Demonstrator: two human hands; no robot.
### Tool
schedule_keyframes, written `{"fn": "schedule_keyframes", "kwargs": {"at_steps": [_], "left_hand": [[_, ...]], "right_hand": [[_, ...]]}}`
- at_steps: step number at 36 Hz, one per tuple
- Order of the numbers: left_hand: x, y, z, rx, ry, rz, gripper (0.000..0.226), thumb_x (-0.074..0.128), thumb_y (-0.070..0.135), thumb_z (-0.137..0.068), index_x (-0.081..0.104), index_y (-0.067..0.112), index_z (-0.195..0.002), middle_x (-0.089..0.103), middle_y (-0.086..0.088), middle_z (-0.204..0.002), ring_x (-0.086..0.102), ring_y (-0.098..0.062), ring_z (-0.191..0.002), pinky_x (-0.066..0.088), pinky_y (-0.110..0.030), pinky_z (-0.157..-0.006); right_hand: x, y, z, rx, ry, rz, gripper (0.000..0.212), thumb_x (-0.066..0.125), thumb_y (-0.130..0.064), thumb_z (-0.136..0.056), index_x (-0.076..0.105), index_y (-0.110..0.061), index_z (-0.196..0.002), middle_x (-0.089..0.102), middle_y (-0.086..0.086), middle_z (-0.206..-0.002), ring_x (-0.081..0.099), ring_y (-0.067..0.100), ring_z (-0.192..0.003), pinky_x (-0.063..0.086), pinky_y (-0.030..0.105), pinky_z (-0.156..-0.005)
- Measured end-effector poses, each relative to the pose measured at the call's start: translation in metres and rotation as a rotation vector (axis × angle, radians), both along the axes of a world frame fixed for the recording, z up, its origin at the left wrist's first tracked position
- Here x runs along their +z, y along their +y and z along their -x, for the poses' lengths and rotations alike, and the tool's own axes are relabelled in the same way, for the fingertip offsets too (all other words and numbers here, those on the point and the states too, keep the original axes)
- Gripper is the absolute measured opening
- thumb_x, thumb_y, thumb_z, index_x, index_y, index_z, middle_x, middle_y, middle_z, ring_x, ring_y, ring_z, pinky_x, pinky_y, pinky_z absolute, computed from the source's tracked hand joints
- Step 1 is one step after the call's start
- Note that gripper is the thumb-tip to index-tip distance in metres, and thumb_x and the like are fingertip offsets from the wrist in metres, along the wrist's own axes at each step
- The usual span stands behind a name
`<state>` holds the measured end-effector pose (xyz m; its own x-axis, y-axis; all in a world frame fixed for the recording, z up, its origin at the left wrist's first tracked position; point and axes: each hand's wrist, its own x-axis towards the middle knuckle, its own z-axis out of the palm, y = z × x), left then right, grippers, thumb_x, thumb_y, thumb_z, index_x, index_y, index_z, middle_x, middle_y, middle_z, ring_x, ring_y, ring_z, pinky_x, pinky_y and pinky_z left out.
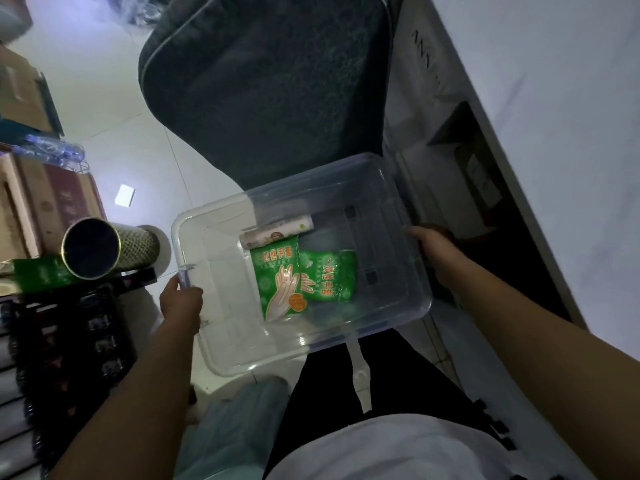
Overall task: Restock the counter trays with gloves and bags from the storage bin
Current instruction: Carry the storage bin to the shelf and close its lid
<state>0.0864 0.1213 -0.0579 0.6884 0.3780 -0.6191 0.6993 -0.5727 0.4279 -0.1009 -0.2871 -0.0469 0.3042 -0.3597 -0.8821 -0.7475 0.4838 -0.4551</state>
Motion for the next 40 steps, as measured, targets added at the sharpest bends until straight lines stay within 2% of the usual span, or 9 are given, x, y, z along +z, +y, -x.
{"fn": "schedule_keyframes", "kwargs": {"at_steps": [7,11,19,21,25,27,30,35,40], "left_hand": [[-0.001,0.027,0.006,0.043,0.149,0.064,0.055,0.057,-0.003,-0.089,0.051,0.018,-0.139,0.059,-0.026,-0.132,0.060,-0.031,-0.101,0.048,-0.039,-0.077],[0.007,0.028,0.007,0.025,0.139,0.074,0.060,0.060,-0.001,-0.087,0.050,0.024,-0.140,0.064,-0.021,-0.117,0.056,-0.025,-0.089,0.043,-0.031,-0.063],[0.037,0.029,0.001,-0.182,0.151,0.132,0.057,0.060,-0.001,-0.086,0.054,0.023,-0.137,0.064,-0.023,-0.123,0.062,-0.035,-0.095,0.051,-0.045,-0.080],[0.040,0.026,0.001,-0.242,0.158,0.167,0.057,0.060,-0.002,-0.087,0.055,0.022,-0.138,0.063,-0.023,-0.124,0.062,-0.035,-0.096,0.051,-0.047,-0.085],[0.047,0.020,0.008,-0.390,0.169,0.221,0.052,0.059,-0.004,-0.086,0.060,0.021,-0.132,0.064,-0.021,-0.117,0.056,-0.031,-0.085,0.052,-0.046,-0.084],[0.051,0.017,0.012,-0.477,0.176,0.232,0.052,0.058,-0.005,-0.084,0.062,0.020,-0.129,0.063,-0.018,-0.106,0.054,-0.030,-0.084,0.052,-0.048,-0.089],[0.054,0.006,0.019,-0.615,0.172,0.219,0.048,0.058,-0.005,-0.084,0.063,0.017,-0.127,0.062,-0.014,-0.101,0.057,-0.032,-0.086,0.052,-0.049,-0.089],[0.066,-0.036,0.039,-0.949,0.157,0.149,0.033,0.056,0.005,-0.086,0.063,0.008,-0.118,0.063,-0.018,-0.102,0.062,-0.039,-0.090,0.056,-0.048,-0.085],[0.085,-0.085,0.090,-1.192,0.236,0.194,0.032,0.056,0.001,-0.087,0.063,0.002,-0.118,0.065,-0.022,-0.101,0.065,-0.038,-0.084,0.054,-0.043,-0.070]], "right_hand": [[-0.012,0.003,-0.009,-0.114,-0.109,-0.136,0.052,0.056,-0.056,-0.087,0.069,-0.016,-0.119,0.074,0.010,-0.111,0.070,0.029,-0.100,0.053,0.044,-0.094],[-0.002,0.015,0.000,-0.125,-0.101,-0.096,0.062,0.057,-0.063,-0.079,0.068,-0.018,-0.120,0.072,0.011,-0.112,0.068,0.031,-0.102,0.051,0.048,-0.098],[0.027,0.055,0.071,-0.390,-0.064,-0.088,0.052,0.053,-0.049,-0.090,0.069,-0.009,-0.120,0.069,0.018,-0.120,0.065,0.034,-0.109,0.048,0.047,-0.103],[0.039,0.070,0.091,-0.458,-0.087,-0.085,0.050,0.049,-0.046,-0.094,0.069,-0.007,-0.117,0.070,0.018,-0.114,0.068,0.032,-0.103,0.052,0.043,-0.097],[0.065,0.109,0.130,-0.607,-0.129,-0.085,0.049,0.049,-0.043,-0.096,0.078,-0.011,-0.072,0.074,0.008,-0.065,0.071,0.019,-0.052,0.053,0.024,-0.042],[0.075,0.132,0.152,-0.643,-0.106,-0.034,0.047,0.049,-0.040,-0.097,0.075,-0.007,-0.075,0.072,0.009,-0.063,0.070,0.022,-0.053,0.053,0.023,-0.044],[0.086,0.168,0.190,-0.684,-0.026,0.080,0.044,0.044,-0.040,-0.100,0.065,-0.003,-0.112,0.067,0.018,-0.094,0.064,0.034,-0.087,0.054,0.038,-0.075],[0.116,0.222,0.268,-0.852,0.062,0.084,0.046,0.050,-0.047,-0.095,0.066,-0.009,-0.074,0.063,0.007,-0.047,0.062,0.021,-0.040,0.044,0.021,-0.035],[0.147,0.276,0.349,-1.040,0.056,0.134,0.054,0.052,-0.048,-0.095,0.076,-0.009,-0.066,0.072,0.009,-0.057,0.069,0.024,-0.048,0.049,0.025,-0.035]]}}
